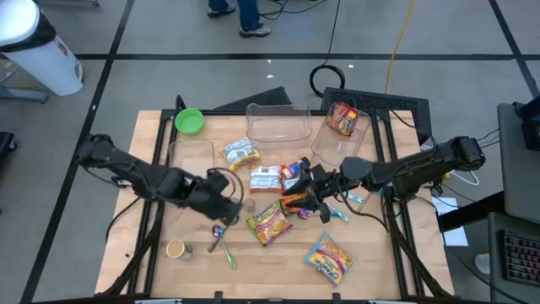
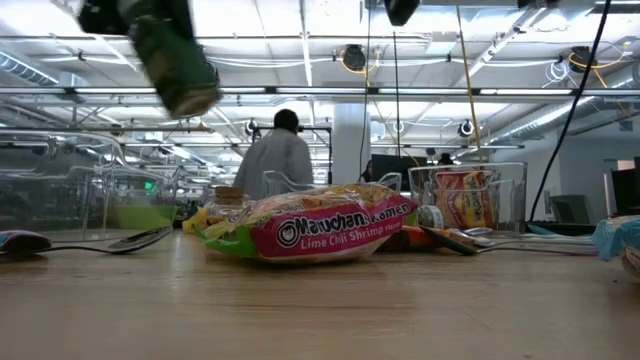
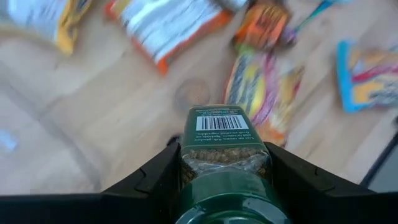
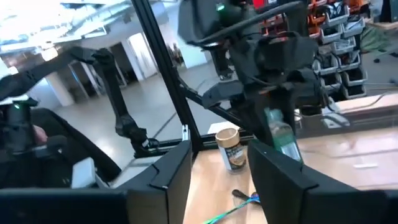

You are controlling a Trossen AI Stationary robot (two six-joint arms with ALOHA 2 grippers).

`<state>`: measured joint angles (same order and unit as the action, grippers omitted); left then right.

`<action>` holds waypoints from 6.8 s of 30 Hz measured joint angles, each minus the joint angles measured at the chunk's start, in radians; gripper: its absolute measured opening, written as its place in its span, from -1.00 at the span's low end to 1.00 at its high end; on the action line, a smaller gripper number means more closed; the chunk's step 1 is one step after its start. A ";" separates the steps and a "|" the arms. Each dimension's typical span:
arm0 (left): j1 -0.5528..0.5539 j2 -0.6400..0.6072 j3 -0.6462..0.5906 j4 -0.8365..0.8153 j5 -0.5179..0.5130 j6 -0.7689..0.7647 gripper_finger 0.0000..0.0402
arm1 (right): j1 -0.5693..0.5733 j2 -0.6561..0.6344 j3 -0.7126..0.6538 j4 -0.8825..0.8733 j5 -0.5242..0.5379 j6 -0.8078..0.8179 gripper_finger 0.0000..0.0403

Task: Pick & Place Food Item
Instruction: Put the green spice bottle into the middle transparent bin

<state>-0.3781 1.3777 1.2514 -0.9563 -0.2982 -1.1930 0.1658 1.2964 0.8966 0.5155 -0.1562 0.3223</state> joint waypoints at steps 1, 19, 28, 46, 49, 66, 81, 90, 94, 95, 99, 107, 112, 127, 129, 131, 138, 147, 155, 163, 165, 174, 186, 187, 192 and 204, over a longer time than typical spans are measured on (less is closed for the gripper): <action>0.017 0.000 0.000 0.034 0.000 0.026 0.01 | 0.000 0.000 0.028 -0.036 0.000 -0.019 -0.17; 0.271 0.005 0.000 0.445 0.075 0.245 0.01 | 0.035 0.013 0.264 -0.490 0.314 -0.371 0.36; 0.323 0.011 0.001 0.552 0.084 0.266 0.01 | 0.051 0.080 0.263 -0.494 0.454 -0.381 0.32; 0.327 0.011 0.000 0.567 0.094 0.273 0.01 | 0.050 0.163 0.264 -0.418 0.772 -0.416 0.30; 0.328 0.010 0.000 0.576 0.097 0.275 0.01 | 0.048 0.163 0.264 -0.417 0.785 -0.451 0.30; 0.332 0.010 0.000 0.722 0.141 0.294 0.01 | 0.047 0.163 0.263 -0.422 0.759 -0.436 0.30; 0.334 0.010 0.000 0.667 0.128 0.293 0.01 | 0.052 0.163 0.263 -0.378 0.757 -0.416 0.30; 0.341 0.022 0.000 0.666 0.112 0.291 0.01 | 0.052 0.163 0.263 -0.357 0.757 -0.442 0.30; 0.345 0.048 0.001 0.674 0.114 0.284 0.01 | 0.052 0.163 0.263 -0.362 0.757 -0.443 0.28; 0.345 0.052 0.001 0.677 0.114 0.278 0.01 | 0.052 0.163 0.263 -0.363 0.757 -0.443 0.26; 0.345 0.082 0.001 0.704 0.131 0.274 0.01 | 0.053 0.163 0.263 -0.385 0.754 -0.440 0.11; 0.346 0.099 0.000 0.721 0.138 0.283 0.01 | 0.053 0.161 0.263 -0.431 0.753 -0.411 0.01; 0.346 0.100 0.000 0.733 0.139 0.293 0.01 | 0.053 0.161 0.264 -0.437 0.756 -0.412 0.11; 0.345 0.100 -0.001 0.759 0.144 0.295 0.01 | 0.052 0.161 0.264 -0.490 0.761 -0.414 0.12; 0.345 0.100 -0.002 0.771 0.144 0.298 0.01 | 0.052 0.161 0.265 -0.494 0.762 -0.415 0.13; 0.345 0.100 -0.002 0.770 0.144 0.298 0.01 | 0.052 0.161 0.265 -0.494 0.762 -0.415 0.13; 0.345 0.100 -0.002 0.770 0.153 0.298 0.01 | 0.052 0.161 0.265 -0.500 0.761 -0.417 0.12; 0.345 0.100 -0.002 0.775 0.167 0.298 0.01 | 0.051 0.163 0.265 -0.547 0.758 -0.417 0.15; 0.345 0.100 -0.002 0.775 0.168 0.293 0.01 | 0.051 0.163 0.264 -0.544 0.758 -0.419 0.07; 0.345 0.099 -0.002 0.775 0.168 0.278 0.02 | 0.051 0.163 0.264 -0.543 0.759 -0.417 -0.02; 0.345 0.099 -0.002 0.775 0.168 0.277 0.10 | 0.051 0.163 0.264 -0.542 0.759 -0.412 -0.02; 0.345 0.097 0.000 0.779 0.171 0.295 0.39 | 0.051 0.163 0.263 -0.545 0.759 -0.384 -0.03; 0.409 0.026 0.003 0.813 0.242 0.392 0.43 | 0.030 0.093 0.260 -0.492 0.755 -0.374 -0.03; 0.416 0.015 0.004 0.823 0.247 0.406 0.43 | 0.025 0.083 0.259 -0.494 0.755 -0.360 -0.03; 0.448 -0.071 0.005 0.813 0.251 0.513 0.43 | -0.003 0.022 0.259 -0.482 0.715 -0.293 -0.04; 0.462 -0.165 0.002 0.835 0.289 0.764 0.43 | -0.143 -0.061 0.261 -0.270 0.378 -0.003 -0.04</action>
<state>0.0837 1.2130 1.2537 -0.1215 -0.0093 -0.4293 0.0227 1.2358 1.1576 0.2455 0.2218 0.3195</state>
